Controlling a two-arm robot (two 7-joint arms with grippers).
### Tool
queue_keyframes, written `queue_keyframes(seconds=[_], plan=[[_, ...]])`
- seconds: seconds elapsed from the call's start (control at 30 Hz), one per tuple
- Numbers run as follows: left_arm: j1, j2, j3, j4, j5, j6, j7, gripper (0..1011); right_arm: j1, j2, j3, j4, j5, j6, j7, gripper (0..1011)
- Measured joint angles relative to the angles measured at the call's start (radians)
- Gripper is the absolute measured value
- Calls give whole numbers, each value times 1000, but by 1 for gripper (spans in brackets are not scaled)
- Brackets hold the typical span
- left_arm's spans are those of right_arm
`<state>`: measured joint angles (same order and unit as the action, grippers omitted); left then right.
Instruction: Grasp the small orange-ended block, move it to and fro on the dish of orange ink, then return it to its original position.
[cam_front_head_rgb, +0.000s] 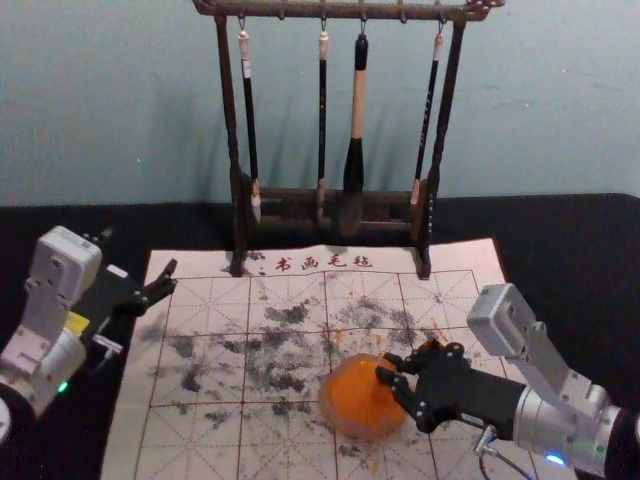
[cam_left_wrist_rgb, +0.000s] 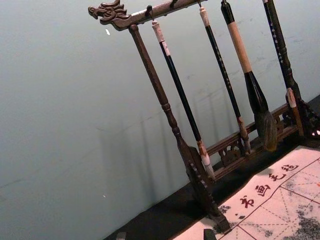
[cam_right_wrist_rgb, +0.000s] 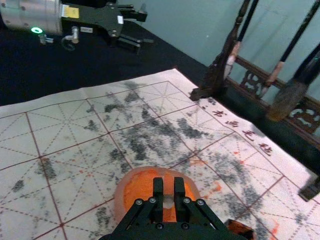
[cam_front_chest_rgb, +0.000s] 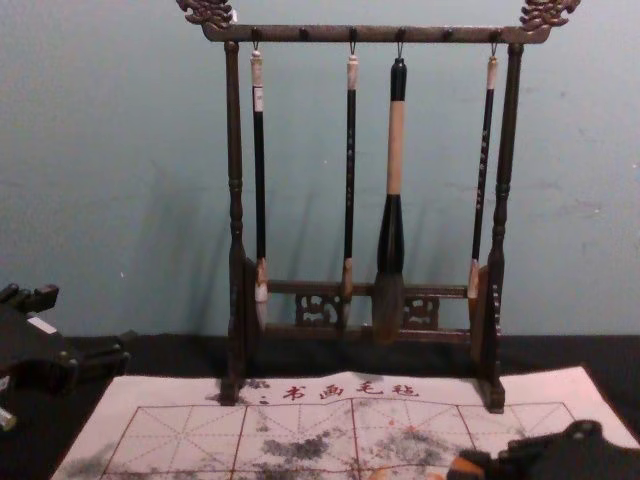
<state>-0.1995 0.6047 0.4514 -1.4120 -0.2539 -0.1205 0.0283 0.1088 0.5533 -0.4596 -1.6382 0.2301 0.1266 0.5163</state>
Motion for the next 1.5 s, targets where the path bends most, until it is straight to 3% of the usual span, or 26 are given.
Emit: queue_keyframes(seconds=[0.87, 1.5], plan=[[0, 0, 0, 0, 0, 0, 0, 1001, 45, -25, -47, 31, -12, -7, 13, 87], [0, 0, 0, 0, 0, 0, 0, 1001, 77, -43, -38, 73, -25, -3, -5, 87]])
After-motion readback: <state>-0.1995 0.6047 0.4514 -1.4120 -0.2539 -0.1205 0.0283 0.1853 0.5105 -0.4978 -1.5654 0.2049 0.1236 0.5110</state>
